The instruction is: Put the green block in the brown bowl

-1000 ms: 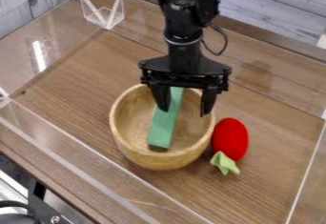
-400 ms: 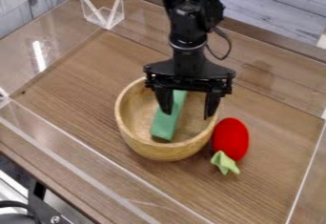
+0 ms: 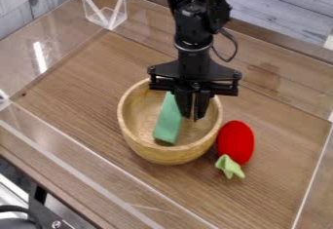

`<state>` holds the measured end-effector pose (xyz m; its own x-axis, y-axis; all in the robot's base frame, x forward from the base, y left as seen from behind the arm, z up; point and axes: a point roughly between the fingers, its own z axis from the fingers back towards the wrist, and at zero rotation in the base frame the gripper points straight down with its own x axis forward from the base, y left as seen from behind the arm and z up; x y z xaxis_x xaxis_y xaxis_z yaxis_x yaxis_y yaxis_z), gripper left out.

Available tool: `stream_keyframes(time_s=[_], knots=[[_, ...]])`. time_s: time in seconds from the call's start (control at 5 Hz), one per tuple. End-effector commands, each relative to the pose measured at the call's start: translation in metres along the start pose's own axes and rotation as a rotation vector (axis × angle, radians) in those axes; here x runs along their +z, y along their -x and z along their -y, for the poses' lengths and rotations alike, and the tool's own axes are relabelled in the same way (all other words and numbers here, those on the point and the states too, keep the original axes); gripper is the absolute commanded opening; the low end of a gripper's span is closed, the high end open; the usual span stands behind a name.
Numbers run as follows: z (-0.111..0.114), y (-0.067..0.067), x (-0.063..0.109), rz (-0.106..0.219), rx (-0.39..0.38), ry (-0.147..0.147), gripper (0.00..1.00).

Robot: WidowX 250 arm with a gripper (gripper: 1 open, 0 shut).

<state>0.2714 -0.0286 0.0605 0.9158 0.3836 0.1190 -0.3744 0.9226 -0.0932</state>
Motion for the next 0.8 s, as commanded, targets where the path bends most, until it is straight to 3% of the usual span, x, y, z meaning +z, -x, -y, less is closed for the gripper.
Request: stream_keyframes(time_s=[0.0,0.4,0.6], knots=[[0.0085,-0.0029,0.0125,0.042,-0.017,0.019,1.0],[0.0137,0.0027,0.0149,0.045,-0.024,0.019,1.0],[0.013,0.0031,0.0118,0.043,-0.021,0.016,0.0]])
